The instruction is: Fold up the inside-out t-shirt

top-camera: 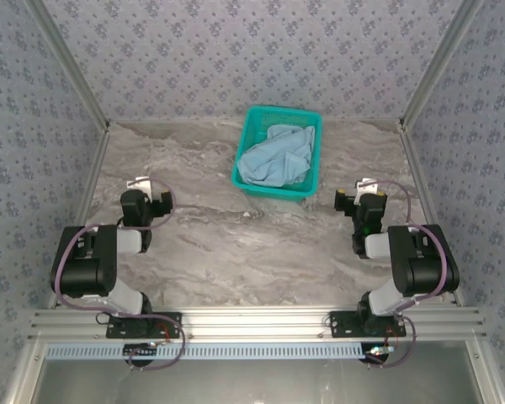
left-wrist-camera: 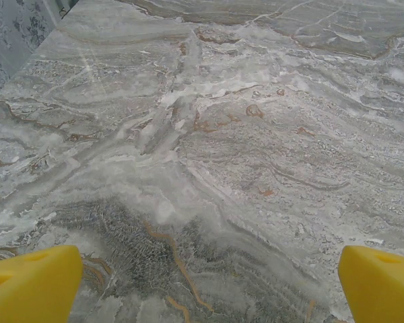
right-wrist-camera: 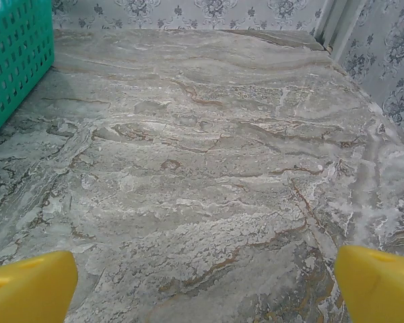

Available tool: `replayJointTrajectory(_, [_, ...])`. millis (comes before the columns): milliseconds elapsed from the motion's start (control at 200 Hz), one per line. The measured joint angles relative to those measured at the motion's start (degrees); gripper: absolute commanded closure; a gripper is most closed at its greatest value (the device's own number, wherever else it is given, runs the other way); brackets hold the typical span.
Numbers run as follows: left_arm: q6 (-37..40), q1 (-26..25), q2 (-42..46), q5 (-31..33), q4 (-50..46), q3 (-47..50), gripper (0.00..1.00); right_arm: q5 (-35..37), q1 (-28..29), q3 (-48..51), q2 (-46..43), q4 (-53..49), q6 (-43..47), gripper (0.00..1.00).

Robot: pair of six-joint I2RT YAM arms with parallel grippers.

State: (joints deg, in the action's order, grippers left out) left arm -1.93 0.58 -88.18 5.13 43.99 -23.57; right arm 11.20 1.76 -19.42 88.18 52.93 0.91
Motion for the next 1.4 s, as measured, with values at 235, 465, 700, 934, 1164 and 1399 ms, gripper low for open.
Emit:
replayJointTrajectory(235, [0.0,0.02,0.0,-0.07,0.0,0.0,0.02,-0.28,-0.13,0.0,0.0,-0.26,-0.02,0.0])
replayJointTrajectory(465, [0.0,0.02,0.0,-0.85,0.0,0.0,0.02,-1.62,-0.92,0.0,0.0,-1.07,-0.04,0.0])
replayJointTrajectory(700, [-0.02,0.07,0.0,-1.25,0.0,0.0,0.02,-2.43,-1.68,-0.02,0.0,-1.49,-0.17,0.0])
replayJointTrajectory(934, [-0.68,0.13,1.53,0.22,-3.43,-0.57,0.02,-0.42,-1.68,0.44,-1.38,-1.68,-0.96,0.0])
replayJointTrajectory(1164, [-11.85,1.31,15.74,2.62,-26.97,-13.81,0.07,6.43,-0.85,-0.83,-26.86,-17.05,-8.15,0.07])
replayJointTrajectory(1399, [-17.07,-11.5,16.61,-4.07,-32.68,-18.75,0.06,5.18,21.2,-36.72,-11.02,-43.01,-6.23,0.0])
